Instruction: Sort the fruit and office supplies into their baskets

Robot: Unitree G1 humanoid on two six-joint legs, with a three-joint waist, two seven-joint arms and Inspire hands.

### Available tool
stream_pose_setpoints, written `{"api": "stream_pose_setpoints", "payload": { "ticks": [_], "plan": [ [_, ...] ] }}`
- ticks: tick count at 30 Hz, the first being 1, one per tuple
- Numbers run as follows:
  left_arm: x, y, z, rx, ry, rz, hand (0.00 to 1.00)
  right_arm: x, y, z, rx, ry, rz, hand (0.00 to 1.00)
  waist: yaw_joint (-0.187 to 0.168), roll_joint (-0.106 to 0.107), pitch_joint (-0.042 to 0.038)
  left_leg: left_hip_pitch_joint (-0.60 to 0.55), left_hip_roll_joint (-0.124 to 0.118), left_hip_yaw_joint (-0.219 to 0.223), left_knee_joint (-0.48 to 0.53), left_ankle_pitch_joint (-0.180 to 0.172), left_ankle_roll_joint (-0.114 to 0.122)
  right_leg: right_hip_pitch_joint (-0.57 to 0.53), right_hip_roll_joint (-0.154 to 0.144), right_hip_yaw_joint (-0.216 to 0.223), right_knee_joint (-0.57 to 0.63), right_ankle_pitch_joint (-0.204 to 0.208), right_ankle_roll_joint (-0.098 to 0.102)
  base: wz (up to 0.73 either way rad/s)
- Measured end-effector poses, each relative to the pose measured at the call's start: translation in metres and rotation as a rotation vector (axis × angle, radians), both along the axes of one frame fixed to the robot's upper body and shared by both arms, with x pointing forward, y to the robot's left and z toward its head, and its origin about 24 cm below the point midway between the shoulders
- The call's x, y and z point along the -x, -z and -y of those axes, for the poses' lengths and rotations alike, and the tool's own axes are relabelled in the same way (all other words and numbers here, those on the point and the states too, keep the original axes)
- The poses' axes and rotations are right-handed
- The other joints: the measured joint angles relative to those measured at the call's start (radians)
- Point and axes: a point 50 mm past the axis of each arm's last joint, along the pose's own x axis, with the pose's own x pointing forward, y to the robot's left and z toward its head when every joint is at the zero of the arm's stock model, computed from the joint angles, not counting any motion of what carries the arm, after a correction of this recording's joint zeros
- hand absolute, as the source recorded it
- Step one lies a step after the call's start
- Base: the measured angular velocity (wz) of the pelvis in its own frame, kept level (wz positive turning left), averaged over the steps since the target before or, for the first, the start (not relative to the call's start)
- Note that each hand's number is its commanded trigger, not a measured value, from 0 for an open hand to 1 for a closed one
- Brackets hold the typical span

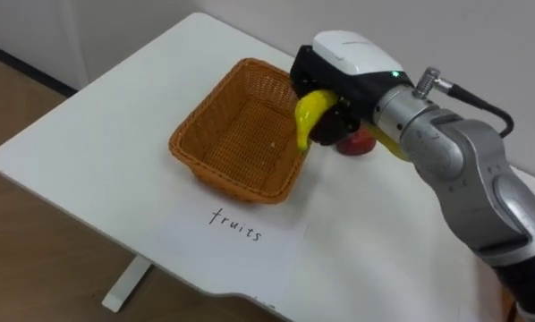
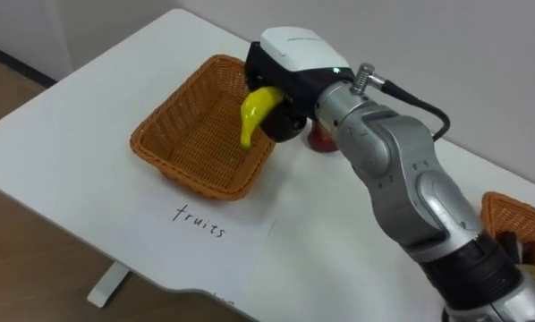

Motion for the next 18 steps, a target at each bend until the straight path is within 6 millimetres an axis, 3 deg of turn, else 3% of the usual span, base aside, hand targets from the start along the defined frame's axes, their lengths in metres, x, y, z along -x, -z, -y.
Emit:
{"api": "stream_pose_setpoints", "payload": {
  "ticks": [2,4,5,6,11,18],
  "plan": [
    [0.0,0.0,-0.001,-0.005,-0.003,-0.001,0.0,0.0,0.001,-0.002,-0.01,-0.005,-0.004,1.0,0.016,0.001,0.0008,0.002,-0.002,-0.002,0.0,0.001,0.001,0.003,-0.002,-0.007,-0.002,-0.001,0.001,0.0],
    [0.0,0.0,-0.001,-0.005,-0.005,0.001,0.0,0.0,0.004,-0.006,-0.016,-0.011,-0.012,0.75,0.029,0.001,0.0008,0.002,-0.006,-0.003,0.0,0.001,0.001,0.011,-0.005,-0.021,-0.015,-0.001,0.001,0.03],
    [0.0,0.0,-0.001,-0.005,-0.006,0.002,0.0,0.0,0.008,-0.008,-0.014,-0.016,-0.023,0.22,0.033,0.002,0.0011,0.004,-0.008,-0.005,0.0,0.001,0.002,0.015,-0.006,-0.031,-0.02,-0.001,0.001,0.05],
    [0.0,-0.001,-0.001,-0.007,-0.008,0.004,0.0,0.0,0.009,-0.009,-0.013,-0.019,-0.028,0.0,0.035,0.002,0.0011,0.003,-0.008,-0.007,0.0,0.001,0.002,0.016,-0.006,-0.031,-0.021,-0.001,0.001,0.07],
    [0.001,-0.002,-0.004,-0.013,-0.026,0.01,0.0,0.0,0.014,-0.013,-0.01,-0.025,-0.046,0.0,0.06,0.0,0.0005,0.001,-0.01,-0.011,-0.001,0.001,0.003,0.02,-0.005,-0.028,-0.028,-0.001,0.002,0.02],
    [0.002,-0.002,-0.004,-0.013,-0.027,0.009,0.0,-0.005,0.025,-0.007,-0.001,0.014,-0.07,0.0,0.064,-0.01,-0.0024,0.003,-0.011,-0.024,-0.001,0.002,0.003,0.027,-0.005,-0.027,-0.029,-0.001,0.002,0.06]
  ]
}}
